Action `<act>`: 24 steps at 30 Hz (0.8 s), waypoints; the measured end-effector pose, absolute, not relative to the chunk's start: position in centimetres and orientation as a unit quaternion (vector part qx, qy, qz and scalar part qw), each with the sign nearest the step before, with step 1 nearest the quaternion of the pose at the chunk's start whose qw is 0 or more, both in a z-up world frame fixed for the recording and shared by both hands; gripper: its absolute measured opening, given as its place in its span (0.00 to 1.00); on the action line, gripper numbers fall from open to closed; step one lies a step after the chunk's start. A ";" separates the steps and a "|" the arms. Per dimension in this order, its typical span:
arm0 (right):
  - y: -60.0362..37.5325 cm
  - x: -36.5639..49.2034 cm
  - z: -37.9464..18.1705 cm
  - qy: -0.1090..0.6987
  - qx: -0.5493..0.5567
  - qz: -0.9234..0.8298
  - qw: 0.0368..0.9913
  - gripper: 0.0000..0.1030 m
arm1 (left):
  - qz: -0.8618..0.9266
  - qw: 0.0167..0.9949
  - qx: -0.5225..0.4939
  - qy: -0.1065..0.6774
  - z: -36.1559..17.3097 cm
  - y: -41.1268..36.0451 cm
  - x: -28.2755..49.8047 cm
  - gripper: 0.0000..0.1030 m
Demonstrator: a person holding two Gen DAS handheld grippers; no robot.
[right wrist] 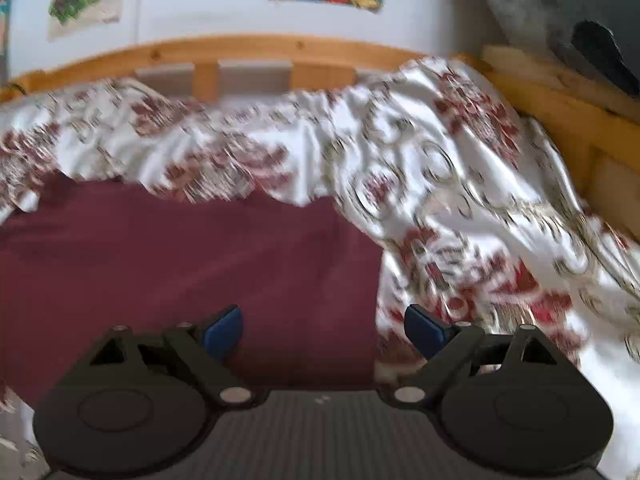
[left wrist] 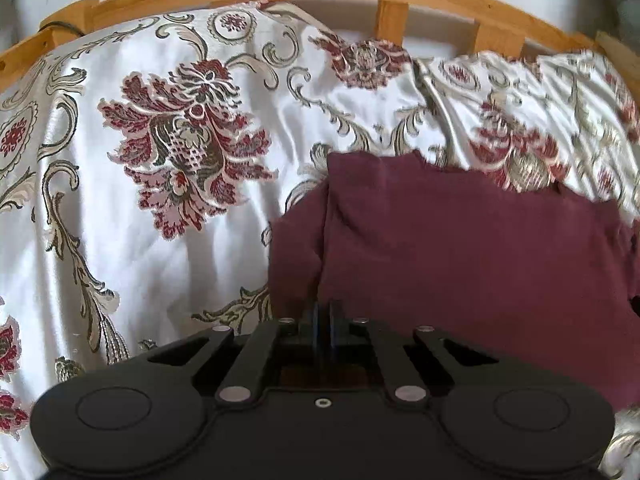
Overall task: Fold small clothes
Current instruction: 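Open both tools and release the folded hem onto the shirt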
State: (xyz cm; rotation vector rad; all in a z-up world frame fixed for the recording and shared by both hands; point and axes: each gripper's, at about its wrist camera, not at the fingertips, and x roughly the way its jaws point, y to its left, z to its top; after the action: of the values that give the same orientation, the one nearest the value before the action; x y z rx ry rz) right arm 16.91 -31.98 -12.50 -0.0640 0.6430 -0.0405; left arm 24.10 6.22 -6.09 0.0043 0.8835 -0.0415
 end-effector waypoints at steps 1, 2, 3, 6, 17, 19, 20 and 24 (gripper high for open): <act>-32.1 16.8 -12.9 0.326 -0.026 -0.024 0.945 0.89 | -0.017 0.904 -0.001 0.427 -6.2 6.2 23.9 0.05; -32.2 16.6 -13.2 0.330 -0.018 -0.028 0.943 0.89 | -0.015 0.906 -0.007 0.424 -6.1 6.3 23.7 0.05; -32.3 16.4 -13.3 0.329 -0.014 -0.032 0.944 0.90 | -0.014 0.907 -0.010 0.420 -6.0 6.4 23.5 0.05; -32.1 15.6 -12.9 0.324 -0.012 -0.043 0.945 0.91 | -0.009 0.914 -0.019 0.405 -5.4 6.6 22.7 0.05; -31.8 14.3 -13.3 0.333 -0.003 -0.054 0.941 1.00 | -0.004 0.916 0.017 0.401 -5.4 5.8 22.1 0.09; -31.9 14.1 -13.4 0.335 0.002 -0.056 0.940 1.00 | -0.003 0.915 0.016 0.402 -5.4 5.9 22.1 0.15; -31.9 14.1 -13.4 0.336 0.007 -0.058 0.940 1.00 | -0.002 0.915 0.016 0.403 -5.4 6.0 22.1 0.18; -31.8 13.8 -13.3 0.335 0.009 -0.065 0.940 1.00 | 0.005 0.915 0.015 0.403 -5.4 6.2 22.1 0.34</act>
State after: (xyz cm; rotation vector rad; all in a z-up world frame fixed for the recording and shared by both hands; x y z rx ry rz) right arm 13.78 -31.77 -13.26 0.0178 0.6829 -0.1317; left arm 22.12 6.19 -5.40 0.0314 0.8290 0.0109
